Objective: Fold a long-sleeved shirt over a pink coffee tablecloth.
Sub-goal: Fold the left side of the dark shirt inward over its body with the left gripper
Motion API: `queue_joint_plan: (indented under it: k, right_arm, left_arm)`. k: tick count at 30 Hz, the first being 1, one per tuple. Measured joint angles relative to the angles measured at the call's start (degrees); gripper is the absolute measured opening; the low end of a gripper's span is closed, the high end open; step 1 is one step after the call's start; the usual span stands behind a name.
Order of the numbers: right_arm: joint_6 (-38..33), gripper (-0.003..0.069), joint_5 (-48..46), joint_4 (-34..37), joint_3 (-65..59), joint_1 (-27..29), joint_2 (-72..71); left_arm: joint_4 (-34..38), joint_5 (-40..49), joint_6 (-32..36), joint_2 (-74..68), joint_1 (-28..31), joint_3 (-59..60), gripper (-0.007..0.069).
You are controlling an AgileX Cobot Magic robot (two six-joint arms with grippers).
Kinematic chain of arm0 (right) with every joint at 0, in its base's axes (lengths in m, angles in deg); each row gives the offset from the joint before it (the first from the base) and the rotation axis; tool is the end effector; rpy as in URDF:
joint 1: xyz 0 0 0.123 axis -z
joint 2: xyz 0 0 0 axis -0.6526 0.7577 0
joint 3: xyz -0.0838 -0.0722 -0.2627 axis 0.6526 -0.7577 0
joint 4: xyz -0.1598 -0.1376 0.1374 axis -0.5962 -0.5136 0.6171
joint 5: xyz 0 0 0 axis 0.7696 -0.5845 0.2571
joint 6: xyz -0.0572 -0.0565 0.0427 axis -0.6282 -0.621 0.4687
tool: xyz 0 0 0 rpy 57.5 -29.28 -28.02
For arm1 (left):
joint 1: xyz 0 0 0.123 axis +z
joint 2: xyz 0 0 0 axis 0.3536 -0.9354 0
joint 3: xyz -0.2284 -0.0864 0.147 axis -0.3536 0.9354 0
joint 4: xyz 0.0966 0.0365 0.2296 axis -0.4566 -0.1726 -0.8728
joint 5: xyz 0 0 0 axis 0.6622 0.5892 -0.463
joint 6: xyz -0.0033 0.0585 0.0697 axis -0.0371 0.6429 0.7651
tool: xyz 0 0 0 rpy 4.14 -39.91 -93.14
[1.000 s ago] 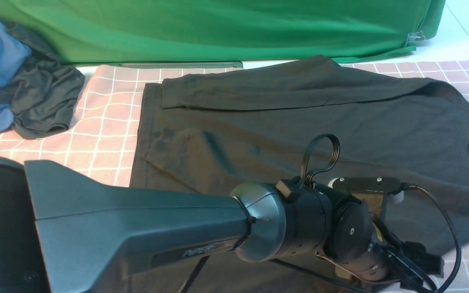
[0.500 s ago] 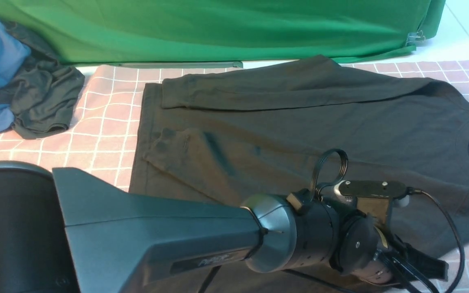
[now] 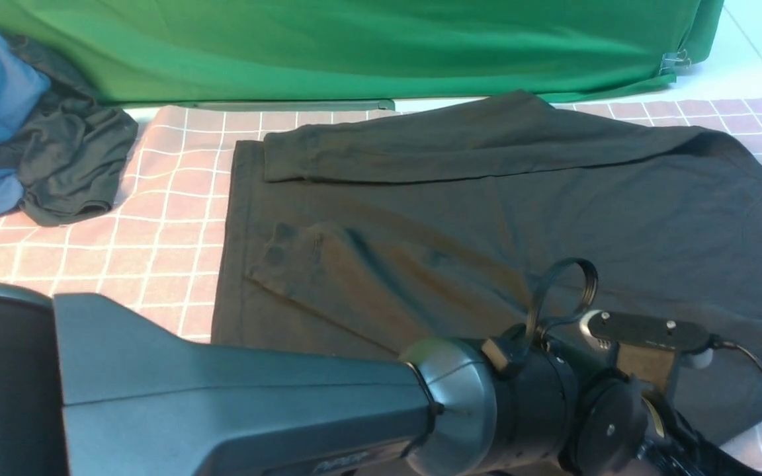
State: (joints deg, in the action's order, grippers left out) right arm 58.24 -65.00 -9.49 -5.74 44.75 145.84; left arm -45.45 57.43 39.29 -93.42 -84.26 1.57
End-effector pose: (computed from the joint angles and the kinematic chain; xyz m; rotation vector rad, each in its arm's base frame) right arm 0.2352 -0.0041 0.3012 -0.1686 2.6623 0.1066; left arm 0.1852 -0.3988 0.1663 0.6781 2.5673 -0.8593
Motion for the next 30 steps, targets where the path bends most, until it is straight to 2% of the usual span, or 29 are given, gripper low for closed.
queue_joint_plan:
  k: [3,9,11,13,15,16,19,20,21,23,26,27,30]
  right_arm:
    - [0.0,0.0035,0.0,0.6,0.0,0.0,0.0]
    - [0.0,0.0035,0.1,1.2,0.0,0.0,0.0]
    - [0.0,0.0037,-0.2,1.2,0.0,0.0,0.0]
    - [-0.1,0.0038,-0.9,1.2,0.0,0.0,0.0]
    - [-0.1,0.0038,-1.4,1.2,0.0,0.0,0.0]
    - [-0.1,0.0038,-1.4,1.2,0.0,0.0,0.0]
    - [-0.1,0.0038,-1.6,1.2,0.0,0.0,0.0]
    - [-0.1,0.0038,-1.6,1.2,0.0,0.0,0.0]
    - [-0.1,0.0038,-1.6,1.2,0.0,0.0,0.0]
    - [-0.1,0.0041,-1.6,1.2,0.0,0.0,0.0]
    - [-0.1,0.0042,-1.7,1.2,0.0,0.0,0.0]
    - [-0.1,0.0042,-1.7,1.2,0.0,0.0,0.0]
    - [-0.1,0.0043,-1.7,1.3,0.0,0.0,0.0]
  left_arm:
    - [0.6,1.3,0.0,0.0,-0.4,0.0,0.0078]
    - [0.9,7.1,0.0,0.8,-0.4,-0.1,0.0246]
    - [-2.2,14.1,-0.1,2.9,0.1,-0.8,0.0285]
    - [-6.9,20.1,-2.6,5.7,1.3,-1.1,0.0284]
    - [-14.2,25.6,-8.0,10.4,4.1,-1.3,0.0268]
    - [-15.6,26.0,-8.6,11.3,4.5,-1.3,0.0263]
    - [-23.4,28.9,-16.9,18.5,13.5,-1.6,0.0174]
    - [-24.2,28.5,-18.7,21.2,18.8,-1.9,0.0128]
    - [-24.2,28.1,-19.1,21.6,21.2,-2.0,0.0109]
    - [-23.3,26.9,-19.9,22.4,30.2,-3.4,0.0046]
    - [-22.6,25.9,-19.4,19.9,40.8,-5.4,0.0013]
    - [-22.6,25.9,-19.4,19.6,41.4,-5.8,0.0013]
    - [-22.5,24.5,-17.2,14.1,48.7,-8.8,0.0016]
